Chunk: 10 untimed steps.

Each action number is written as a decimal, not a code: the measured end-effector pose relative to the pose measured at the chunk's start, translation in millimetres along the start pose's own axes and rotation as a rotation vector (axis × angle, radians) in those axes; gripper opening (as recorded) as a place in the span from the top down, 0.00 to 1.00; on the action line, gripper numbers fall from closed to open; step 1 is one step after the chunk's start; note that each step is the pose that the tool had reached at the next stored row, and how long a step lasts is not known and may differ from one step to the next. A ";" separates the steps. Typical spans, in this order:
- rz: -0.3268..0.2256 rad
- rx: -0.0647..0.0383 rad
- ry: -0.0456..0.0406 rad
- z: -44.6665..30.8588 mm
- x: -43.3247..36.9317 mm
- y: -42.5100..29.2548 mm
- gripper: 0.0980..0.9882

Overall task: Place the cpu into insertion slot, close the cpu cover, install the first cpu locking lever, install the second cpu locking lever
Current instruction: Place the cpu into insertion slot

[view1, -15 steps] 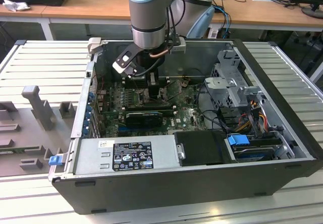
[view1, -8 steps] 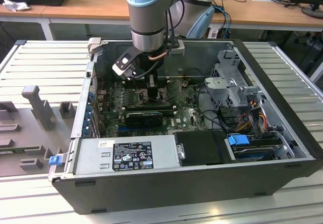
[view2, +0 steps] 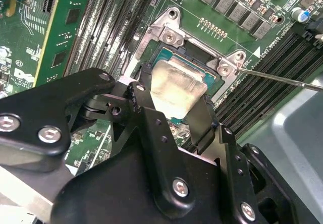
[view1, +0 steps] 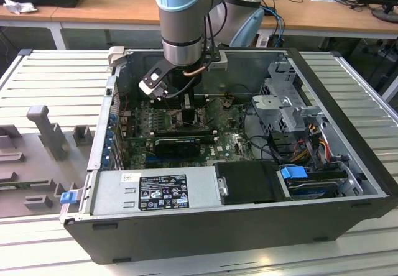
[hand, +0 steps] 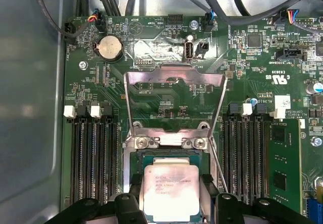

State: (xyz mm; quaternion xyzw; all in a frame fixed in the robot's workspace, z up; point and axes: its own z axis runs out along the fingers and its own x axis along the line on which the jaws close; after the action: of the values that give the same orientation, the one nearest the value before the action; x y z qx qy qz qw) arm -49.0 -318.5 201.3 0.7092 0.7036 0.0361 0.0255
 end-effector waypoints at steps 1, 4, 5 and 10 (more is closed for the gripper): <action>0.000 0.000 0.0001 0.1 0.0 0.0 0.52; 0.000 0.000 0.0001 0.1 0.0 0.1 0.50; 0.000 0.000 0.0002 0.1 0.1 0.3 0.43; 0.000 0.000 -0.0001 -1.4 0.1 0.8 0.43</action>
State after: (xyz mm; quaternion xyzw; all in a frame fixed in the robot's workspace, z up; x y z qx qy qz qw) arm -48.3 -318.4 202.7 0.7093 0.7036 0.0361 0.0255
